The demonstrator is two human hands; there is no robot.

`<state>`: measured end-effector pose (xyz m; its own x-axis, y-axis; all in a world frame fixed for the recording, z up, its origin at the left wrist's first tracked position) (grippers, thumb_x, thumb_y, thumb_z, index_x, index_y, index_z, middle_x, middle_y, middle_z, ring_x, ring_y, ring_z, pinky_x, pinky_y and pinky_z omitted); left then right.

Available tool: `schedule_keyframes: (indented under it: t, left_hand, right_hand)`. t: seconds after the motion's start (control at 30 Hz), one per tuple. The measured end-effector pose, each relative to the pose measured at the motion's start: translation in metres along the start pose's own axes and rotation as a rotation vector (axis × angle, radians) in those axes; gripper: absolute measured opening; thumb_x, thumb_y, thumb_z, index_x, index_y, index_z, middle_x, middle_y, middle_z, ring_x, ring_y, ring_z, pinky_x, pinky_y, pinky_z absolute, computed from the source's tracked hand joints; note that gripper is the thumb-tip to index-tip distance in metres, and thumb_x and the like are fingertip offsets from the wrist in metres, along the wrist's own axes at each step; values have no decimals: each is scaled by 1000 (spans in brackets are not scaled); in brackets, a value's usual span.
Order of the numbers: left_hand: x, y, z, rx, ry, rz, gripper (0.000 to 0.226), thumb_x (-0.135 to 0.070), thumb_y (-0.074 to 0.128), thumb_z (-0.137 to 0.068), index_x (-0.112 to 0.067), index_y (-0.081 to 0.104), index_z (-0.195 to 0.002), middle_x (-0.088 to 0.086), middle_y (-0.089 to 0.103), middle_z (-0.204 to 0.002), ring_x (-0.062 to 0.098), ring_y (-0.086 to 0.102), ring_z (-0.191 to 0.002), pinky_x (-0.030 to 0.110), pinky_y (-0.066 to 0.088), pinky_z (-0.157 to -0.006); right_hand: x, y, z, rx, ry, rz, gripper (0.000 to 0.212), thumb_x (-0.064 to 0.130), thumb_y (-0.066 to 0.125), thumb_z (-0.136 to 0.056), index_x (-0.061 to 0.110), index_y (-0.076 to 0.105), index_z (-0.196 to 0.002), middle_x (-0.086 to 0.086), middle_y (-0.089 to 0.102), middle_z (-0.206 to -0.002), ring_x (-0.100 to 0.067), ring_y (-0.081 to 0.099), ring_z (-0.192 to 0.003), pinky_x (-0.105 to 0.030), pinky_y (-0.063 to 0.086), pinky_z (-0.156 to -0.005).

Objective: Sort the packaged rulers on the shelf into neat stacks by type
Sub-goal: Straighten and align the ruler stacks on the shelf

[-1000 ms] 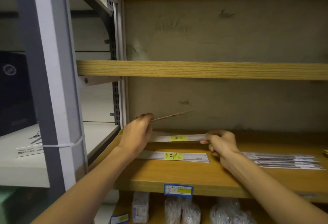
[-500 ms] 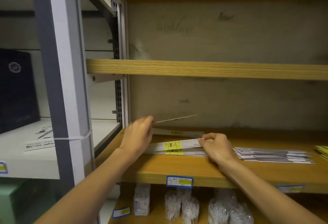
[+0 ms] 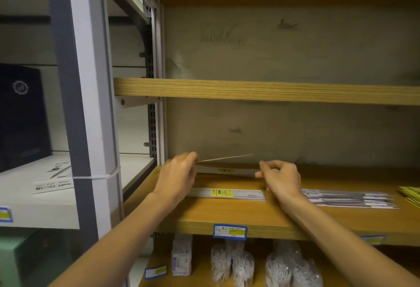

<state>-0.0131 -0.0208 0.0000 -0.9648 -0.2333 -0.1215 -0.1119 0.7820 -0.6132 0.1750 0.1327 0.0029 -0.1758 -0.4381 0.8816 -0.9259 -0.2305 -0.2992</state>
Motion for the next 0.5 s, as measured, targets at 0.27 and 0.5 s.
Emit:
schedule_keyframes:
  t: [0.27,0.5]
  left_hand:
    - [-7,4,5,18,61,37,23,-3,64,-85,-14,62,-106,2,66,-99,21,63,-91,39,53,-78]
    - [-5,2,7,-27,22,94,33,-6,56,-91,-12,59,-123,5,62,-121,21,55,-114,34,43,-98]
  right_hand:
    - [18,8,0,17,165,-249,15,34,63,-91,19,63,-87,-3,73,-70,-9,44,-43,-24,36,-42]
    - [5,14,-11,-56,247,-285,12,15,70,-85,11,66,-95,-7,72,-75,-18,53,-67,-32,44,-64]
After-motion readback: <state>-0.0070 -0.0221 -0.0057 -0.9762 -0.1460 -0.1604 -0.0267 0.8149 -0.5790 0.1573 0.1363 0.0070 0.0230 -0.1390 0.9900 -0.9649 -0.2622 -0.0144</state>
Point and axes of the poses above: each hand's wrist, its own z-axis away from the middle knuckle, its own y-axis out of the palm, x = y × z, the point moved 2 cm from there along -z, towards the middle knuckle
